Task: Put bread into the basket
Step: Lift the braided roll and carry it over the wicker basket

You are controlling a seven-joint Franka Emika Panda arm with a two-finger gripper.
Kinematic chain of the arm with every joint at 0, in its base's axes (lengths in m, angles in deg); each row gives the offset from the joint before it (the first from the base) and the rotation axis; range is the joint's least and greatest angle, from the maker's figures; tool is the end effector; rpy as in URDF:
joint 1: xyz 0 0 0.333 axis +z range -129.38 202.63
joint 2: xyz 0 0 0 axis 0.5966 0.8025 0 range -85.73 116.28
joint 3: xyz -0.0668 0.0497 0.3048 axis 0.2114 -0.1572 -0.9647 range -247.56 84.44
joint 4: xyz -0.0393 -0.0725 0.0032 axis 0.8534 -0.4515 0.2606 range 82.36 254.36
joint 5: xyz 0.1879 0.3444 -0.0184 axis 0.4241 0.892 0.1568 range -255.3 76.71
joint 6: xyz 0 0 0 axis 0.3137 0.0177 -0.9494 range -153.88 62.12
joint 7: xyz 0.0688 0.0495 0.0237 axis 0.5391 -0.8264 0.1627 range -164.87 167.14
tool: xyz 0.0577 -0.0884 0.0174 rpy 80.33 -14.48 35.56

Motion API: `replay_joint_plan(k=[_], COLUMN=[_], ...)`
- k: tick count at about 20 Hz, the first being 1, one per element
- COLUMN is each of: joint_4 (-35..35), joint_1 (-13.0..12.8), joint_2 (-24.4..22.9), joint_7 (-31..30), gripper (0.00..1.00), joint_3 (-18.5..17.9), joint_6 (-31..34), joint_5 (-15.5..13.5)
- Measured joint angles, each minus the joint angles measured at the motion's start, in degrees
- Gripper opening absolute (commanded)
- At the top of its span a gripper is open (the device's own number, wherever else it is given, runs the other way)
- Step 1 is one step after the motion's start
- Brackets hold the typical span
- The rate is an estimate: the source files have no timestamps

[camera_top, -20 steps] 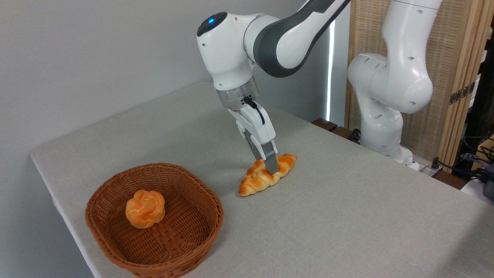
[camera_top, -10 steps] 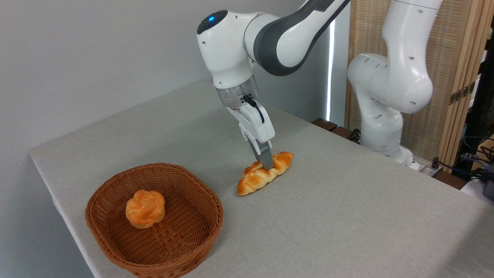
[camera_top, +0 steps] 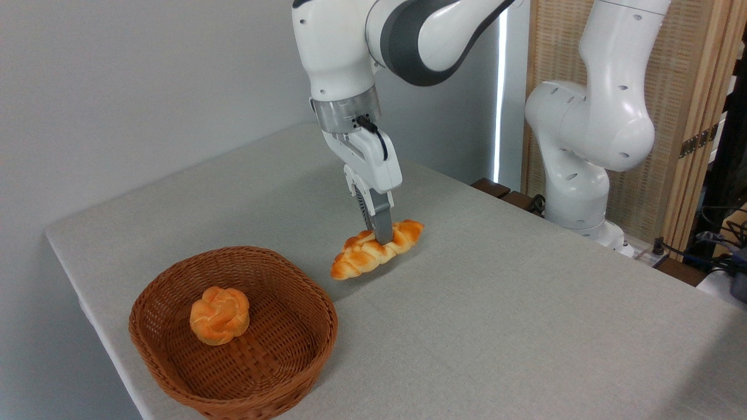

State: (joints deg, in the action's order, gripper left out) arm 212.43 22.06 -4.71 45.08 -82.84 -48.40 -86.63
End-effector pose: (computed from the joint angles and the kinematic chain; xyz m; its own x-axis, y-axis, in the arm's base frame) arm 0.4223 -0.0958 0.4631 0.5224 -0.8488 -0.0817 -0.8500 -0.5260 0.0303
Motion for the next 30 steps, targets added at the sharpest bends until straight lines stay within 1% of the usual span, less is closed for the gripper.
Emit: replay_joint_plan(k=[3, 6, 8, 10, 13, 16, 19, 25, 27, 29, 30], joint_4=[-2.5, -5.1, -6.8, -7.9, -8.2, -8.3, -9.8, -19.7, -21.9, -22.8, -23.0], joint_1=[0.1, 0.2, 0.2, 0.2, 0.2, 0.1, 0.0, 0.0, 0.0, 0.0, 0.0], joint_2=[-0.6, -0.7, -0.6, -0.4, 1.1, 3.6, 6.2, 14.8, 17.7, 20.2, 21.2], joint_7=[0.0, 0.0, 0.0, 0.0, 0.1, 0.1, 0.1, 0.1, 0.1, 0.1, 0.1], gripper=[0.00, 0.00, 0.04, 0.04, 0.03, 0.02, 0.02, 0.02, 0.02, 0.04, 0.08], joint_3=[-0.2, -0.8, -1.0, -2.2, -3.7, -3.8, -4.4, -4.9, -4.9, -5.0, -5.0], joint_6=[3.3, 3.5, 3.5, 1.8, -4.3, -10.7, -14.6, -15.0, -15.0, -16.3, -17.5], joint_5=[0.0, 0.0, 0.0, 0.0, 0.0, 0.0, 0.0, 0.0, 0.0, 0.0, 0.0])
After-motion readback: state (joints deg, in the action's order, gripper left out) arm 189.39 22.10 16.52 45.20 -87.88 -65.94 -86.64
